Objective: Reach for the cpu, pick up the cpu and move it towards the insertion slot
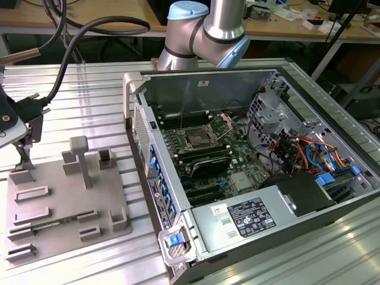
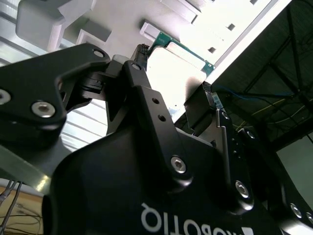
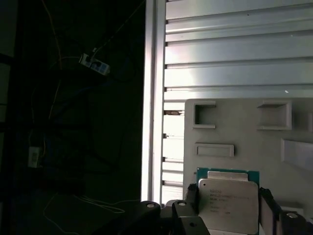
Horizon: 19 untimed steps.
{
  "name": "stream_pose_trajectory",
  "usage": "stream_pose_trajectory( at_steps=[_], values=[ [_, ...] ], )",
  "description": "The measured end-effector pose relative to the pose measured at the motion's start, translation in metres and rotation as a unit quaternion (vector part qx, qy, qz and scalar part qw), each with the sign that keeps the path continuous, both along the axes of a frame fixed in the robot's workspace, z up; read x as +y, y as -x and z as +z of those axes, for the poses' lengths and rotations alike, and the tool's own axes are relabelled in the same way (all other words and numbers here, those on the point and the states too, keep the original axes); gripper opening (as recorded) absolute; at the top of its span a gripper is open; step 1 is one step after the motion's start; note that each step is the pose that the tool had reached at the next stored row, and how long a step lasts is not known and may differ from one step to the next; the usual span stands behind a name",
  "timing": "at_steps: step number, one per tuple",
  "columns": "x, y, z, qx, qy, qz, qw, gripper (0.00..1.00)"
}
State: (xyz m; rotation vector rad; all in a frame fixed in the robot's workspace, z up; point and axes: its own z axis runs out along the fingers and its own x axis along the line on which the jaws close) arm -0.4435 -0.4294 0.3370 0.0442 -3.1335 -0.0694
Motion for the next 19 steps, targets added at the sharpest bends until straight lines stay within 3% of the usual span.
stream_pose_trajectory(
  at_steps=[19],
  values=[
    [-0.0001, -0.0038, 0.0043, 0.0029, 0.0, 0.0, 1.0, 0.55]
  ],
)
